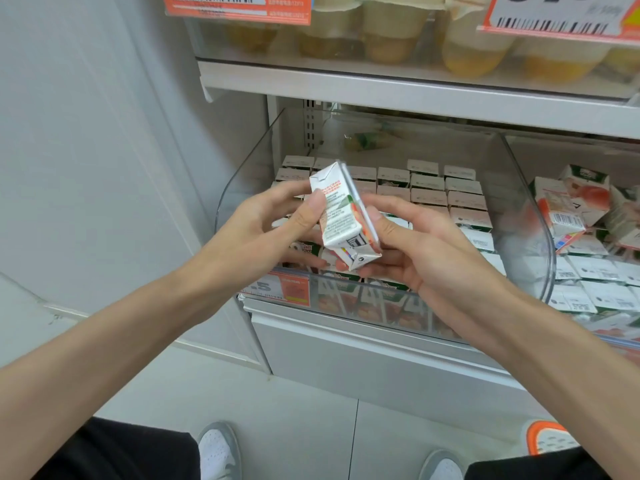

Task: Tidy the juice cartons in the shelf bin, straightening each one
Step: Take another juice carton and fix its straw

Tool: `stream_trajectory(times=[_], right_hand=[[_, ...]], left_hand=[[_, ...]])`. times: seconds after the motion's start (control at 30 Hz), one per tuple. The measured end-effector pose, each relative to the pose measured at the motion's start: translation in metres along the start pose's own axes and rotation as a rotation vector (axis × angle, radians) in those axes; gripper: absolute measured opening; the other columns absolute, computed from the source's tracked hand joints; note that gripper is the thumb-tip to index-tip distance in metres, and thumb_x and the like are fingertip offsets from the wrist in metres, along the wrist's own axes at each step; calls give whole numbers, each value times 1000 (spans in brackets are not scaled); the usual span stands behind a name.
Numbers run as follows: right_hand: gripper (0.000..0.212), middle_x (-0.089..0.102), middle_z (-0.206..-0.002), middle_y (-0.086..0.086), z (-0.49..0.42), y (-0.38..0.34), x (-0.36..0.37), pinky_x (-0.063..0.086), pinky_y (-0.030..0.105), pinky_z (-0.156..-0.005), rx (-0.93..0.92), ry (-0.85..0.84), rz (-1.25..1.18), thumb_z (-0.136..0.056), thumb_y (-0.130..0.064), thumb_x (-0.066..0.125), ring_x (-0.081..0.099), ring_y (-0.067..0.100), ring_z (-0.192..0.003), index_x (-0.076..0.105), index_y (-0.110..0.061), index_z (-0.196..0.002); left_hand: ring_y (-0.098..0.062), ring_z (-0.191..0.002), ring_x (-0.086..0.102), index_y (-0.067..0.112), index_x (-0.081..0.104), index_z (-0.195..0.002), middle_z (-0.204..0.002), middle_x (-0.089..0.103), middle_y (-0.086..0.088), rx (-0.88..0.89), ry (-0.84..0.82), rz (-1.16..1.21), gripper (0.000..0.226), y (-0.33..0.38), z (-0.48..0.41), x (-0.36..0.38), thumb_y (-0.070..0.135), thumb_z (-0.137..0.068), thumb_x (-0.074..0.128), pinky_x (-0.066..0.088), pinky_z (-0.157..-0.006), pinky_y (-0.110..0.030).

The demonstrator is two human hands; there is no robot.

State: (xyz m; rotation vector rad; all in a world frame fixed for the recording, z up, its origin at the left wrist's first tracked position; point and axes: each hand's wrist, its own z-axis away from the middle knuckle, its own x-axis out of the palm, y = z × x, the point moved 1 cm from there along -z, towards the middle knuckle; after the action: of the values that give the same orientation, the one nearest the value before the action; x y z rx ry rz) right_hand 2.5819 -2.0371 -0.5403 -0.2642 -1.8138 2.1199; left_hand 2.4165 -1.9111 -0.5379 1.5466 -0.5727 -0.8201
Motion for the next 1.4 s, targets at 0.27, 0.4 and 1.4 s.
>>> stream_trajectory(times=[0.27, 0.4, 1.4], right_hand=[[28, 81, -95, 19, 3, -5, 7, 61, 26, -71, 12, -58, -28, -109, -29, 53, 81, 31, -87, 64, -15, -130], [30, 81, -94, 18, 4, -6, 7, 61, 25, -70, -1, -26, -37, -106, -32, 57, 80, 29, -86, 64, -14, -129], [55, 67, -136, -14, 1, -8, 2, 56, 42, -105, -389, -94, 349, -92, -24, 79, 66, 10, -126, 61, -40, -142]], left_hand=[[-32, -90, 79, 21, 74, -125, -123, 74, -24, -294, 8, 241, 44, 6, -4, 7, 50, -108, 46, 66, -75, -38], [-34, -101, 79, 18, 74, -127, -118, 77, -17, -323, -8, 318, 43, 8, -3, 5, 48, -107, 51, 65, -86, -37], [-25, -115, 68, 12, 68, -126, -120, 68, 0, 522, 101, -472, 48, -1, 0, -13, 13, -83, 90, 55, -101, -40]])
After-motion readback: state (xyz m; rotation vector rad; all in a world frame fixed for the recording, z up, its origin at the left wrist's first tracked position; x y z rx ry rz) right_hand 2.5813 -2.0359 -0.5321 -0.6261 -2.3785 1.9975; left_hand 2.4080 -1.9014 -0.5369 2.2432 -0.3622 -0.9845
